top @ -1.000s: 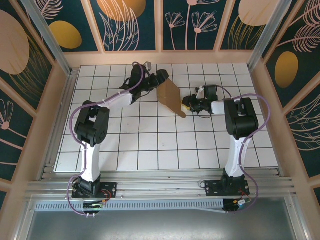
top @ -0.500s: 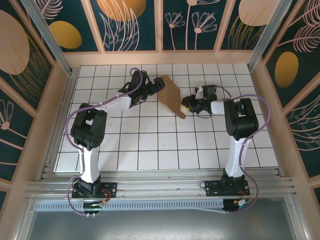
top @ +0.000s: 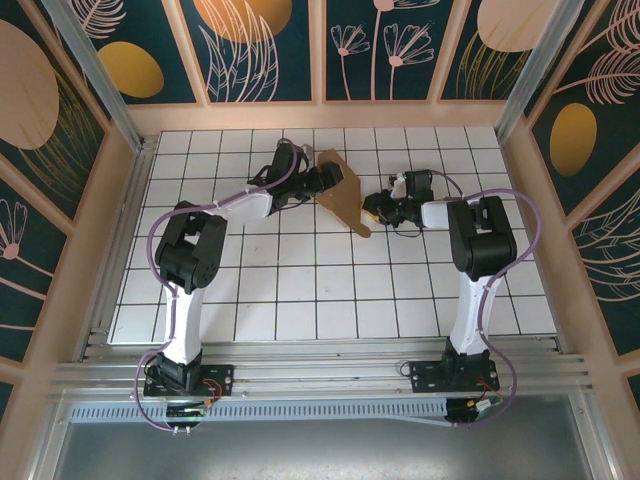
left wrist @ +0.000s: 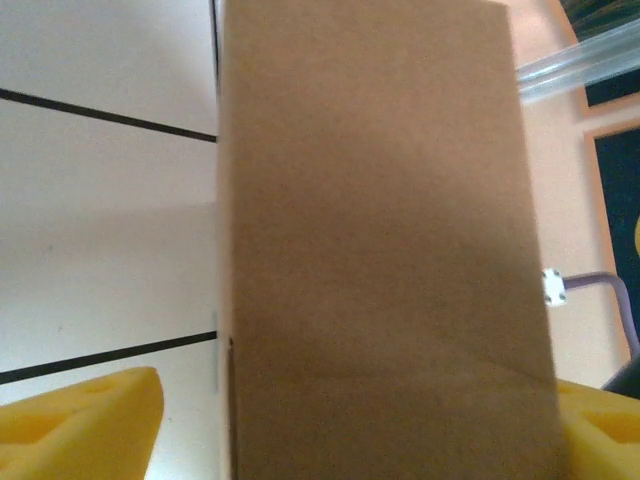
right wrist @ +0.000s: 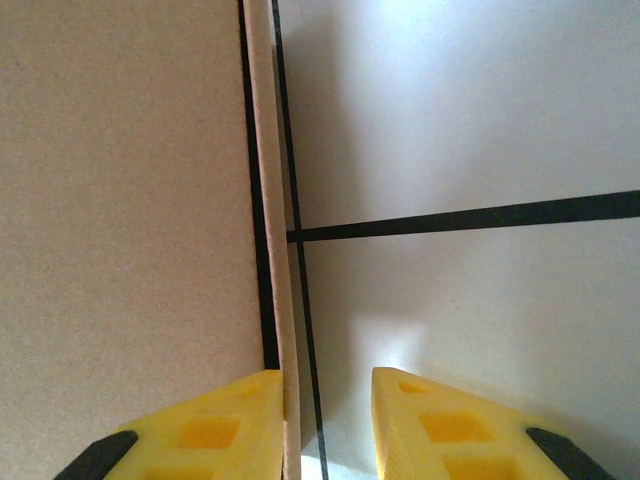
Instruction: Fold the paper box
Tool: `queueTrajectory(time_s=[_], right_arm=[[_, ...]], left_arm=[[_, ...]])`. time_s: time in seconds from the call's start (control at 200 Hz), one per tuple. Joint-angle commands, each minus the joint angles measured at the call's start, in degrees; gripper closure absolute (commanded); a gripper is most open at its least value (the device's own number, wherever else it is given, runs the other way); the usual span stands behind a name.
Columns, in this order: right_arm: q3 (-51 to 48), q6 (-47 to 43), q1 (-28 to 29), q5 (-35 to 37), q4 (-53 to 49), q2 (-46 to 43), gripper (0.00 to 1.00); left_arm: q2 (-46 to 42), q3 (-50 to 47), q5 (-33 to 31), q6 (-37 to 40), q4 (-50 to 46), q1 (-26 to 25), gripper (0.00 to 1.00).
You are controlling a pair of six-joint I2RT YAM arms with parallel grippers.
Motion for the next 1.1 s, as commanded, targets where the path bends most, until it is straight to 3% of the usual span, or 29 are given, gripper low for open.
queueTrajectory(time_s=[0.0,0.265,0.501,0.636,0.706,0.766,0.811,0.921,1.096], right_arm=[[0.17,-1.17,0.57,2.07,-3.9,-0.14,0.71],[-0.49,-3.73,-0.09,8.28,-6.91,-9.82,0.46],[-4.84,-15.76,1.18,15.94,-1.39,-25.59,0.28],[-14.54,-36.67,4.79,15.43,11.41,-35.54,0.21],[-22.04,-55.79,8.63,13.97,19.36,-41.05,0.17],[-28.38,-71.67,12.83,14.36,25.24,-44.64,0.02],[-30.13,-82.03,14.97,14.72,26.96,-45.15,0.01],[-25.38,-89.16,17.14,16.32,20.44,-42.29,0.01],[-23.84,-94.6,19.2,22.41,26.16,-36.86,0.01]], left_arm=[[0.37,1.58,-0.54,-0.34,-2.5,0.1,0.27],[-6.12,-3.87,-2.35,-11.68,-1.32,0.7,0.48],[-12.17,-7.16,-3.74,-22.32,-4.38,1.33,0.53],[-17.67,-11.88,-5.24,-32.24,-5.71,2.11,0.54],[-20.83,-15.48,-6.19,-37.36,-5.06,2.94,0.55],[-22.93,-18.41,-7.33,-41.64,-4.37,3.34,0.56],[-25.59,-20.31,-7.93,-44.42,-3.71,3.55,0.56],[-27.69,-23.32,-7.24,-48.77,-0.77,3.84,0.57],[-27.69,-23.87,-3.67,-51.06,1.6,3.88,0.56]])
